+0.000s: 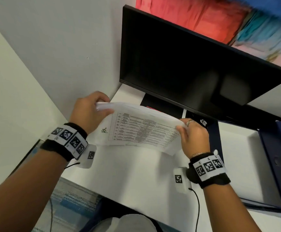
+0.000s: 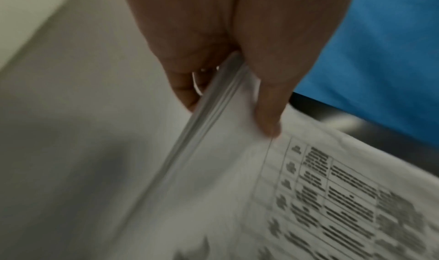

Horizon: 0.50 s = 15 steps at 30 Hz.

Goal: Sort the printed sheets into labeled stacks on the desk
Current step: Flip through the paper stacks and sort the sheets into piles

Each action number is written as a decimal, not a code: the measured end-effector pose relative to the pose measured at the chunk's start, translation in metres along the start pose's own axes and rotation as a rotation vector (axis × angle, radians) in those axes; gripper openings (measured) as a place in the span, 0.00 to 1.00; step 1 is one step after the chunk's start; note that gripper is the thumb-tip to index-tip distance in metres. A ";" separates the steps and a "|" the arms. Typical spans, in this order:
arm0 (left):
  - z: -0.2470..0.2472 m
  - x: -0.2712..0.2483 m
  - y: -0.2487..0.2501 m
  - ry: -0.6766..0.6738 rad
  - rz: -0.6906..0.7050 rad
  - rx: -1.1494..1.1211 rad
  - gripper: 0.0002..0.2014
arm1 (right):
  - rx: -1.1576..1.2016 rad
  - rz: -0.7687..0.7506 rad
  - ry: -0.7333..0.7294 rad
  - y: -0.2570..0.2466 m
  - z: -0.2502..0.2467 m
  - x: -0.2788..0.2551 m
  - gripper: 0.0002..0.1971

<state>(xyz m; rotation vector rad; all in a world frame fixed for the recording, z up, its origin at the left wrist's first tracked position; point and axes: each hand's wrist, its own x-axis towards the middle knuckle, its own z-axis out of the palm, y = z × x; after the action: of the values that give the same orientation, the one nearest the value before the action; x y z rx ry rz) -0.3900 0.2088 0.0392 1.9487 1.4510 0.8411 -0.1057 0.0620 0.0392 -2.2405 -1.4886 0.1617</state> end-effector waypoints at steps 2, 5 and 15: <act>0.004 -0.003 0.001 0.095 -0.173 -0.311 0.15 | 0.190 0.142 0.062 -0.005 -0.006 0.006 0.06; 0.022 0.004 -0.002 0.071 -0.301 -0.448 0.13 | 0.518 0.360 0.246 -0.003 0.000 0.022 0.18; 0.104 -0.010 -0.103 -0.143 -0.662 -0.018 0.31 | 0.247 0.836 -0.467 0.056 0.100 -0.023 0.29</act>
<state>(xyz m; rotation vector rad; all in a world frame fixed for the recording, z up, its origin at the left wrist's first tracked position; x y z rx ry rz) -0.3759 0.2180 -0.1061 1.3323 1.8226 0.3983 -0.1015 0.0532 -0.0774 -2.5626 -0.5510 1.1113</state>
